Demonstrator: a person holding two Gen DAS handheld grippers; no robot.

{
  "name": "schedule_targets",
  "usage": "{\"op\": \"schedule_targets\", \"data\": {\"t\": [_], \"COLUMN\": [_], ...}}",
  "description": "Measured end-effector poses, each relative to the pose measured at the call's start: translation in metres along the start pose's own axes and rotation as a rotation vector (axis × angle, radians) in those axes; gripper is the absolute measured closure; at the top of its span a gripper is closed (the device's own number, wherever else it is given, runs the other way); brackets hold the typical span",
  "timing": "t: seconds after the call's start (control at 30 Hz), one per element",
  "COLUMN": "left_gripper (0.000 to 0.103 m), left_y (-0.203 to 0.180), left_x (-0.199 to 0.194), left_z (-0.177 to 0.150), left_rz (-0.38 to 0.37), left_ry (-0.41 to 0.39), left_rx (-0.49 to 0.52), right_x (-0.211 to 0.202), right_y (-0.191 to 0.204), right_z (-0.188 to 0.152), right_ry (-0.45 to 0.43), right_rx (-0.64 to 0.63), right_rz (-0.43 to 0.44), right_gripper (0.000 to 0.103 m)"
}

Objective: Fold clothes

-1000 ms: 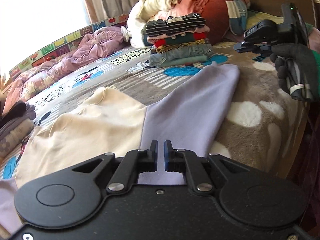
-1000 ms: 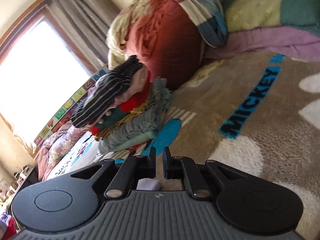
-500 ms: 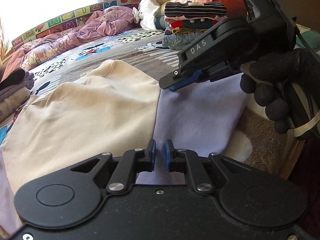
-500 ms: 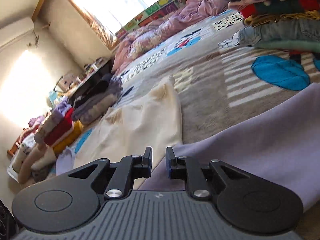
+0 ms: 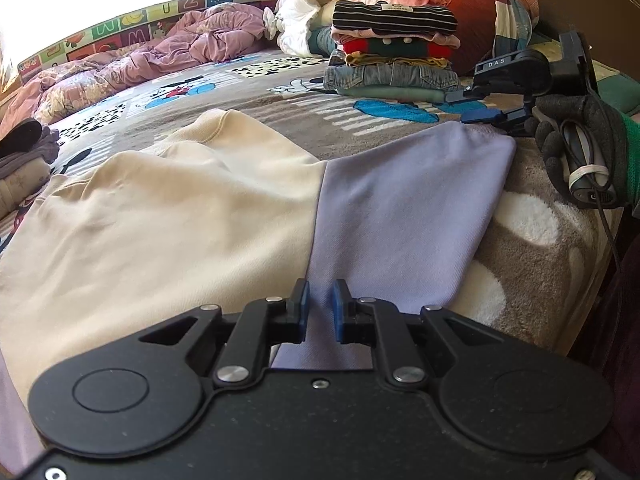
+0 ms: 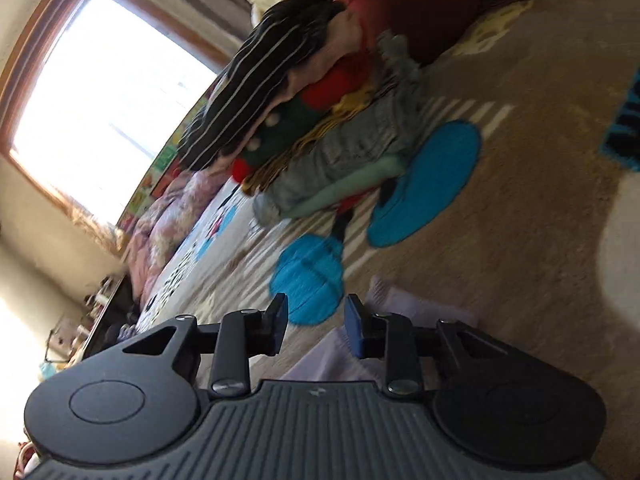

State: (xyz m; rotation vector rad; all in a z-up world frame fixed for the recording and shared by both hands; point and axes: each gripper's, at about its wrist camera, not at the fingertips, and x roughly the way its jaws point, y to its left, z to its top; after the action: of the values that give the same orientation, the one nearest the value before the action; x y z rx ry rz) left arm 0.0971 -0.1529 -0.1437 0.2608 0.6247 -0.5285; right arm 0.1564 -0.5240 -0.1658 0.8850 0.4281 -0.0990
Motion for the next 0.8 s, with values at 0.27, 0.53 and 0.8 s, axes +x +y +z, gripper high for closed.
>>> {"op": "schedule_targets", "data": {"t": [0.27,0.53,0.8], "left_gripper": [0.078,0.060,0.060], "left_y": [-0.001,-0.010,0.026], "left_x": [-0.008,0.000,-0.019], "left_z": [0.003,-0.003,0.013], "left_rz": [-0.019,-0.050,-0.031], "left_ry": [-0.037,0.011,-0.051], "left_rx": [-0.021,-0.004,-0.130], "right_x": [-0.035,-0.036,-0.048], "right_y": [0.008,0.050,0.088], "right_z": [-0.001,-0.044,-0.070], "right_ry": [-0.200,0.065,0.004], "right_rx": [-0.111,-0.355,-0.529], "right_rz": [-0.110,-0.013,-0.018], "right_gripper": [0.065,0.057,0.056]}}
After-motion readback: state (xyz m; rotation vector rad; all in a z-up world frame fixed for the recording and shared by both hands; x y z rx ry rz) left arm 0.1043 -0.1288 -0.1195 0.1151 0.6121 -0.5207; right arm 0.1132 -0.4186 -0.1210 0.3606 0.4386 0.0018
